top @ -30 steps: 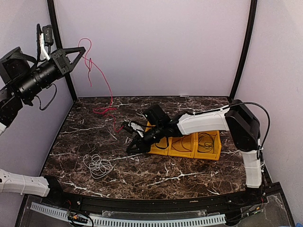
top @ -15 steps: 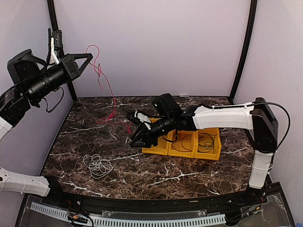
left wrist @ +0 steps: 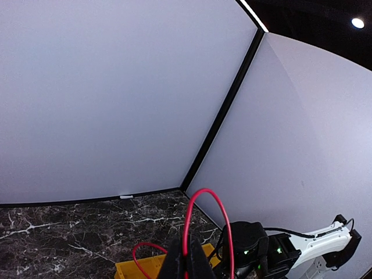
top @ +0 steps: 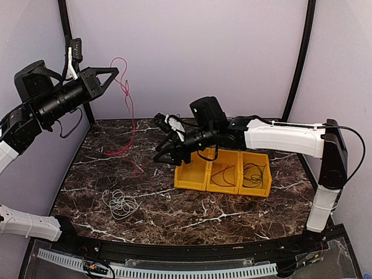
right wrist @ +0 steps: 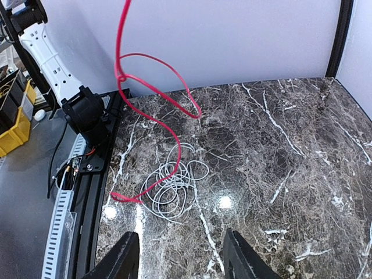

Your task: Untangle the cables

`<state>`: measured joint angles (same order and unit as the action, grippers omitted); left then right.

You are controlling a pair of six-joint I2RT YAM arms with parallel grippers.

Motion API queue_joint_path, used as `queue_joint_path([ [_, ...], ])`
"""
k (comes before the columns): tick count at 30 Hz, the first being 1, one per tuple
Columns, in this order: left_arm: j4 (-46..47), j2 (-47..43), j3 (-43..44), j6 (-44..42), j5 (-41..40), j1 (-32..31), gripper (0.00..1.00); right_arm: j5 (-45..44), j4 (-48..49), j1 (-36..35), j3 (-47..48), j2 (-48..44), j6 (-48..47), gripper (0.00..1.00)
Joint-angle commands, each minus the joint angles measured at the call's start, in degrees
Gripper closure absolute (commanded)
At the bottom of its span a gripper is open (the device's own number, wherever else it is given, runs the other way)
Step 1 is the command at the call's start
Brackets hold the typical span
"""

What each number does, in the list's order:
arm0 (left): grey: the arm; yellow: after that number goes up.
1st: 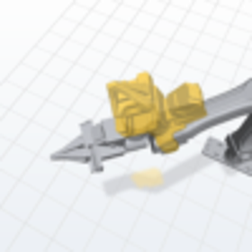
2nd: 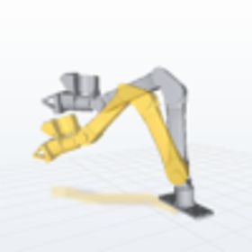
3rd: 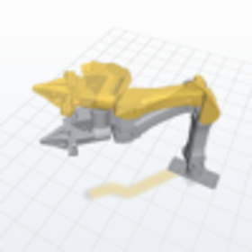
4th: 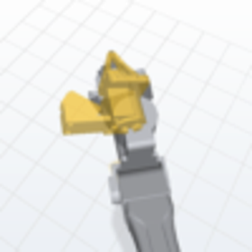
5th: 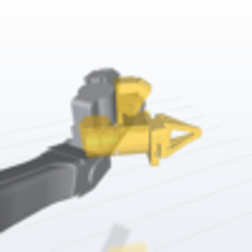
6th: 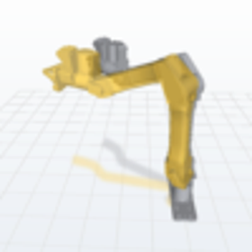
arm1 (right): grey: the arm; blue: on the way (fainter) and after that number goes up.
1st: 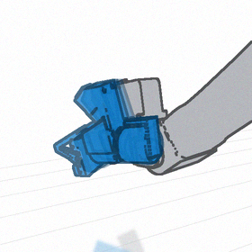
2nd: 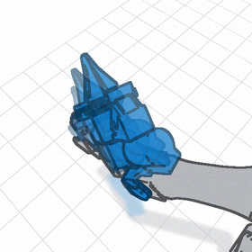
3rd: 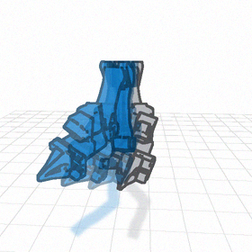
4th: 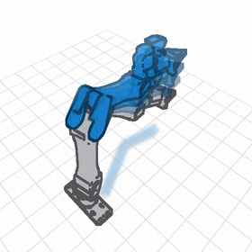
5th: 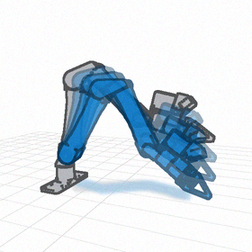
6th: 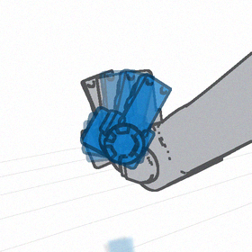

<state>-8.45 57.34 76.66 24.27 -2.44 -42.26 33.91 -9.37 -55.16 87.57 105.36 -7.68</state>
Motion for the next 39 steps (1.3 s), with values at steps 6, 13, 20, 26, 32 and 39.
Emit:
queue_joint_path([
  [6, 2.49, -0.64, -0.68, 0.97, 1.09, 0.12, 1.0, 1.4, 1.57, -0.61, 4.23, 2.9, 4.34, 0.48],
  [13, 3.02, -0.92, -1.16, 1.63, 1.36, 0.14, 1.0, 2.2, 0.76, -0.65, 6.18, 4.68, 5.63, 0.45],
  [20, 3.41, -0.86, -1.17, 2.2, 1.87, 0.07, 1.0, -1.79, 0.49, -0.58, 6.8, 6.12, 6.04, 0.53],
  [26, 3.77, -0.9, -1.21, 2.61, 2.09, 0.13, 1.0, -2.9, -0.33, -0.56, 7.78, 7.8, 6.58, 0.82],
  [32, 3.71, -1.13, -1.49, 2.35, 1.54, 0.08, 1.0, -0.92, -0.01, -0.5, 6.74, 7.65, 6.75, 0.9],
  [39, 3.99, -1.15, -1.99, 1.78, 1.09, 0.15, 1.0, 1.72, 0.76, -0.5, 2.99, 4.56, 4.58, 0.82],
])
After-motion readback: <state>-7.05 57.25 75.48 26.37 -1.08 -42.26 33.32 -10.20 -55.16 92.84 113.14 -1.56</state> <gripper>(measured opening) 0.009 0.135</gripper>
